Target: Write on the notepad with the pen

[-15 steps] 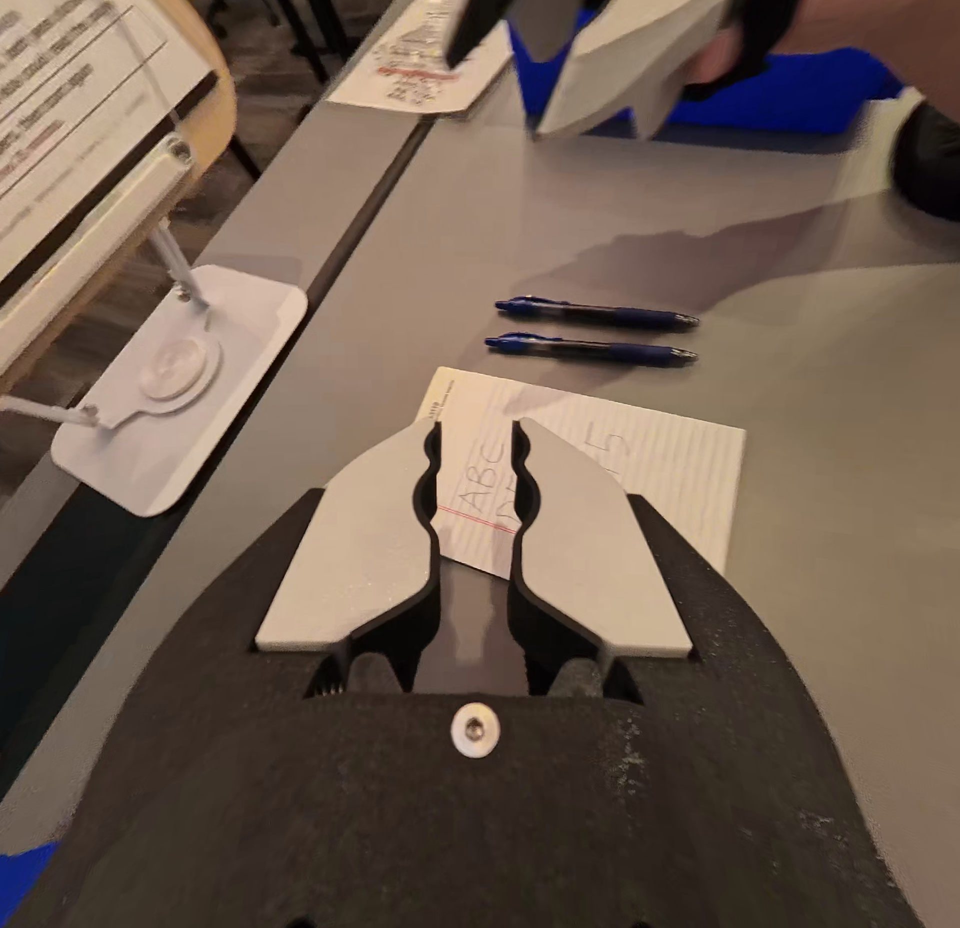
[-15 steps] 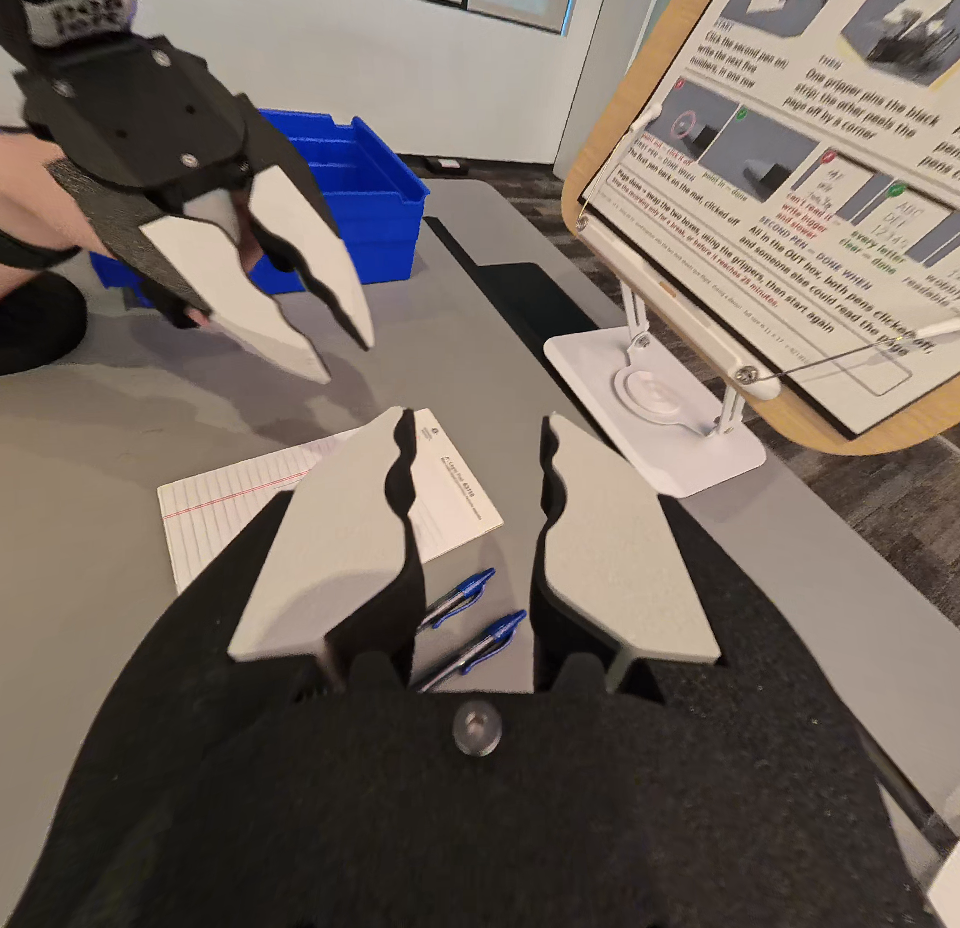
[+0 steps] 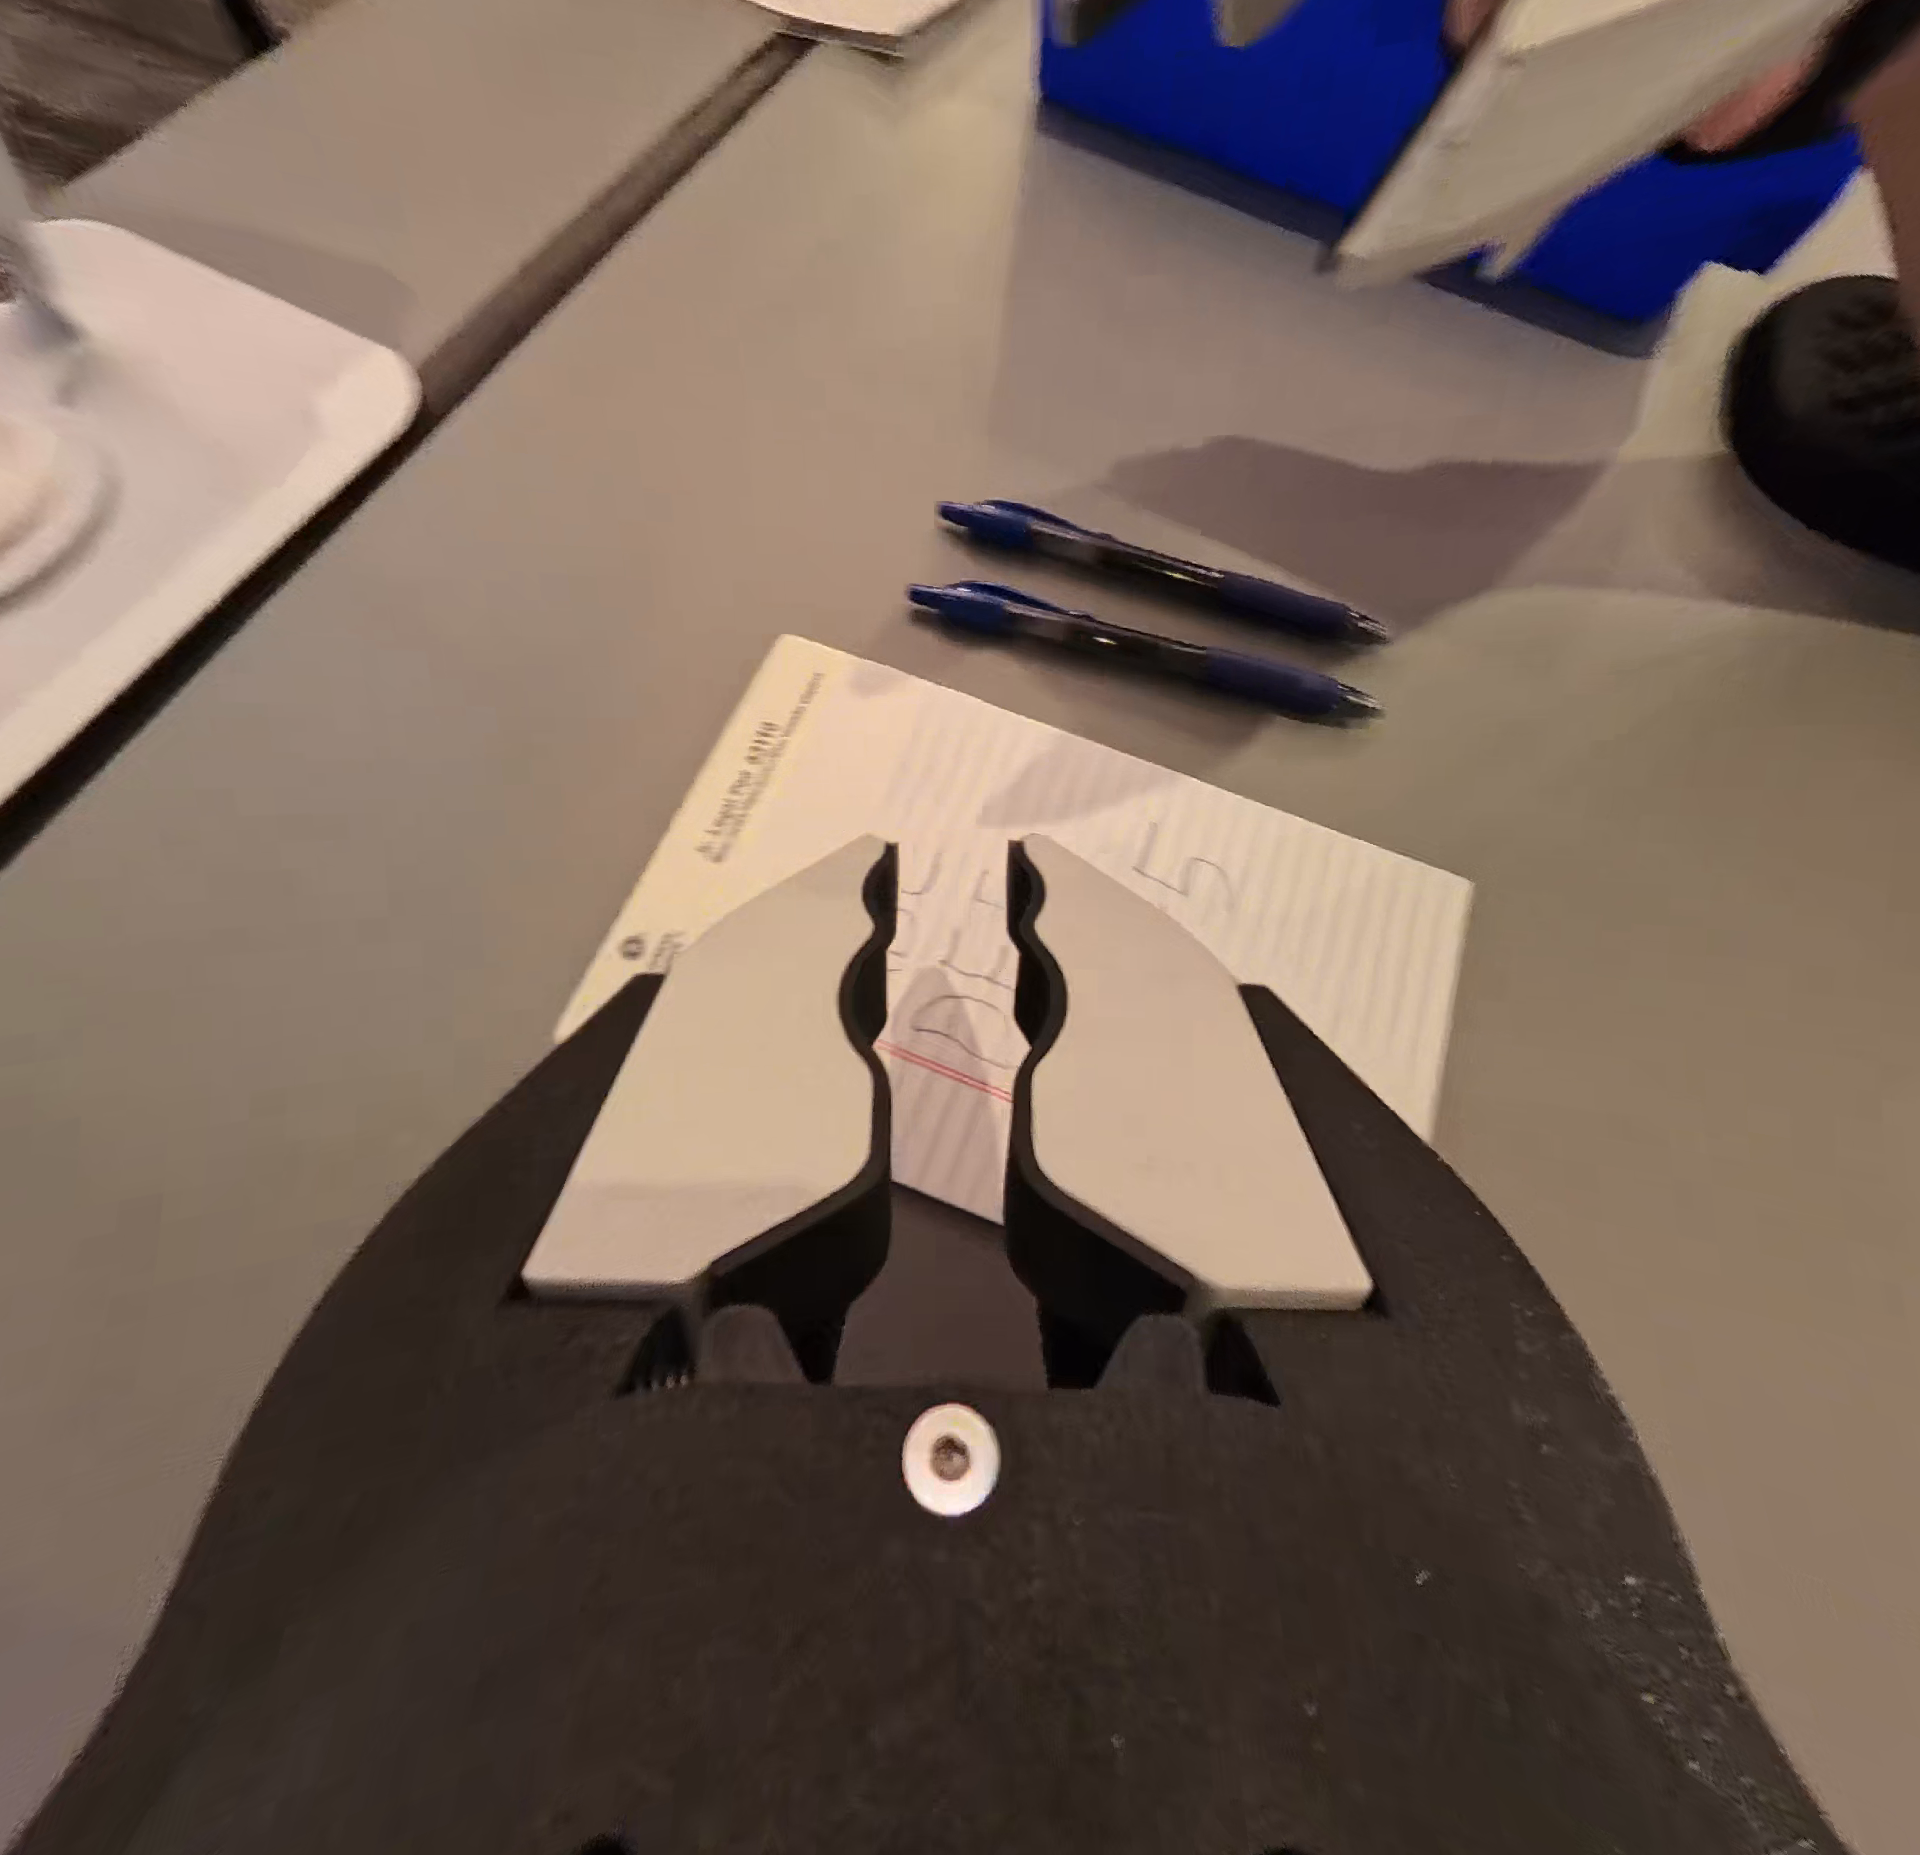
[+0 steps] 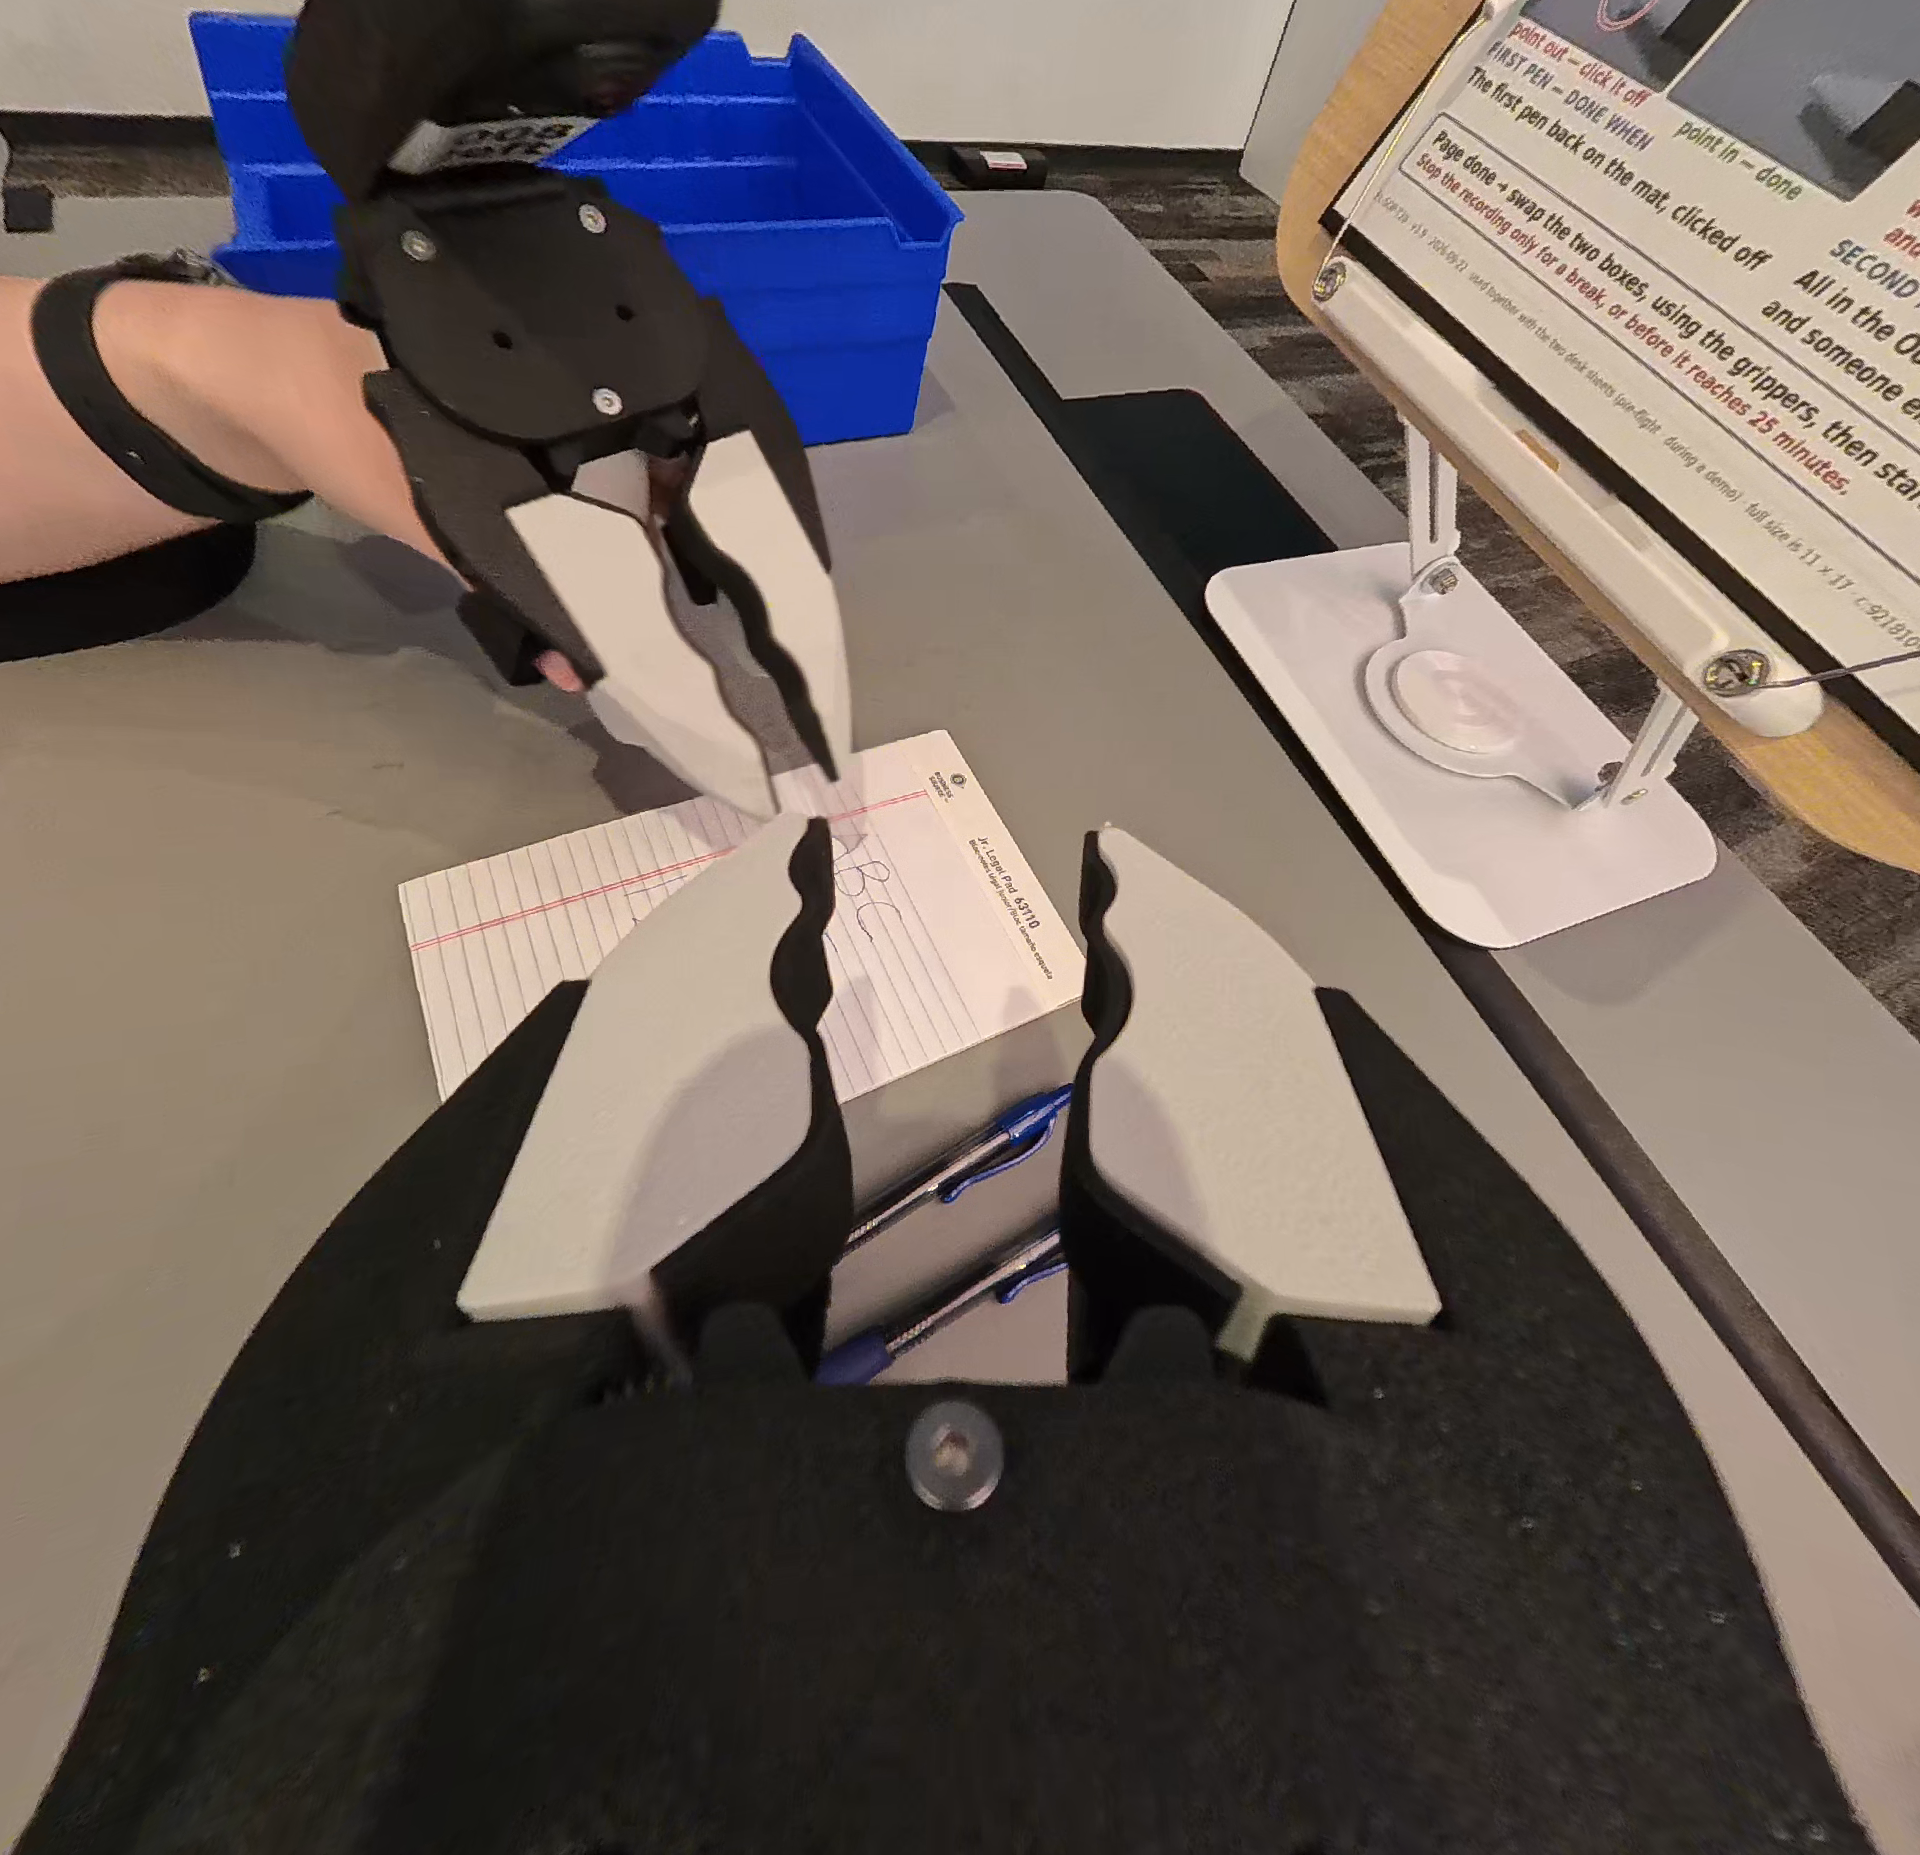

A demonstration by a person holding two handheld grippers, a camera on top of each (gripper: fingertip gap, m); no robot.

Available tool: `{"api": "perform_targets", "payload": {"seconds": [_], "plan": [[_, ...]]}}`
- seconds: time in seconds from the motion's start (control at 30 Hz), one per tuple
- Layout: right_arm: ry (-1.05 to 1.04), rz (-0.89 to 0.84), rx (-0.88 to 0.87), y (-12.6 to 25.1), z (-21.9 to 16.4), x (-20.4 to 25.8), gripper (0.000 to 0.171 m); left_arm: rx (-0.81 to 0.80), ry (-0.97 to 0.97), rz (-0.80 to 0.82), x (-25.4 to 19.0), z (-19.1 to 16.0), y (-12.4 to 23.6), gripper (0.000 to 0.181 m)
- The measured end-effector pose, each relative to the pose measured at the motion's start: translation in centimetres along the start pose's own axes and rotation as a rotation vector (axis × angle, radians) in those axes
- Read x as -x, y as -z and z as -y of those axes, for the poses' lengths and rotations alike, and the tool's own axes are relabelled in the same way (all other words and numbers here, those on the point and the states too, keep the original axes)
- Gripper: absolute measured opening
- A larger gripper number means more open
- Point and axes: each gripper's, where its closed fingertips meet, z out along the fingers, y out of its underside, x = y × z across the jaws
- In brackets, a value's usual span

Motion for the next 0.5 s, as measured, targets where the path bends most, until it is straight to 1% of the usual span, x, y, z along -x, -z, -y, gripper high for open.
{"api": "perform_targets", "payload": {"seconds": [0.13, 0.3, 0.5], "plan": [[-0.013, 0.004, 0.004, 0.0, -0.2, -0.2, 0.045, 0.034, -0.088, -0.044, -1.8, 0.2, 0.2, 0.022], [-0.027, 0.008, 0.035, -0.4, -1.2, -0.4, 0.045, 0.057, -0.129, -0.09, -3.6, 0.4, 0.1, 0.026], [-0.056, 0.013, 0.076, -1.0, -2.8, -1.0, 0.044, 0.093, -0.215, -0.098, -5.1, 0.3, -0.2, 0.031]]}}
